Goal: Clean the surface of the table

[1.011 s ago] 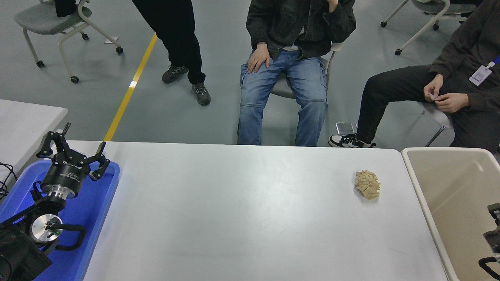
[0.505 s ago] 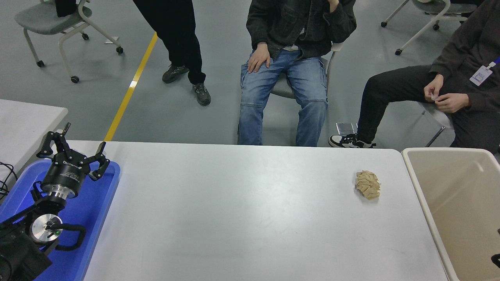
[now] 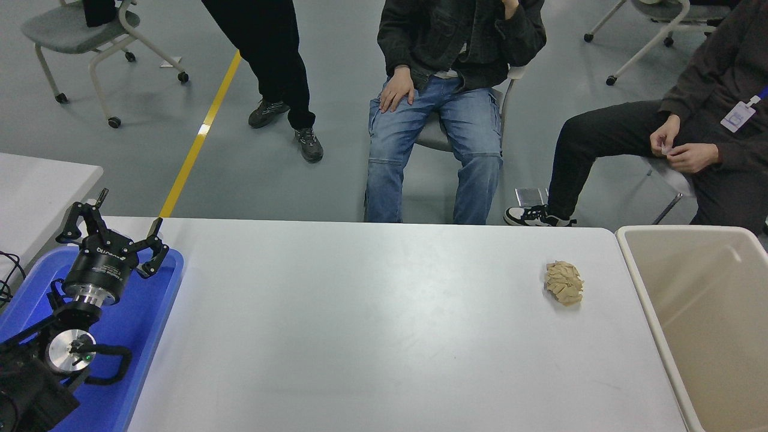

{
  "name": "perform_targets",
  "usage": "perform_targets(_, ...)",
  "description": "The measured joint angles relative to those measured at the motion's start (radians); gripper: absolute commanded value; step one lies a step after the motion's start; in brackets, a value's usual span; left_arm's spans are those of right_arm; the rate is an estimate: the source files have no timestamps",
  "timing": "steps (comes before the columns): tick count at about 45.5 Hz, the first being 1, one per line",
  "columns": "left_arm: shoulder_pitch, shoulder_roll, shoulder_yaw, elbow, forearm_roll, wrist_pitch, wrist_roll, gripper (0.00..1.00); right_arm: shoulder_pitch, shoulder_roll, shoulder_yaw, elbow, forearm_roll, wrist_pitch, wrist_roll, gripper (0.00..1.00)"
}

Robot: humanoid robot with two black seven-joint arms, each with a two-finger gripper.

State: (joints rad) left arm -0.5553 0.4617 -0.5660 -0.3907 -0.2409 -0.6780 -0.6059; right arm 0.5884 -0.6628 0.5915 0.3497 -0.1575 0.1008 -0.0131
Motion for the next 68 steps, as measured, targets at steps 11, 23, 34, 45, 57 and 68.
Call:
perform_targets(11,0.000,0.000,0.000,0.000,0.000,0.000,0.000,1.00,0.008,0.014,0.127,0.031,0.047,0.199,0.060,1.00)
perform_targets(23,0.000,0.000,0.000,0.000,0.000,0.000,0.000,1.00,0.016,0.054,0.166,0.042,0.063,0.343,0.206,1.00)
perform_targets(34,0.000,0.000,0.000,0.000,0.000,0.000,0.000,1.00,0.021,0.116,0.165,0.047,0.066,0.392,0.340,1.00)
perform_targets(45,0.000,0.000,0.000,0.000,0.000,0.000,0.000,1.00,0.039,0.190,0.155,0.042,0.064,0.402,0.402,1.00)
perform_targets(57,0.000,0.000,0.000,0.000,0.000,0.000,0.000,1.00,0.074,0.306,0.146,-0.025,0.062,0.353,0.444,1.00)
perform_targets(68,0.000,0.000,0.000,0.000,0.000,0.000,0.000,1.00,0.086,0.367,0.138,-0.065,0.059,0.320,0.500,1.00)
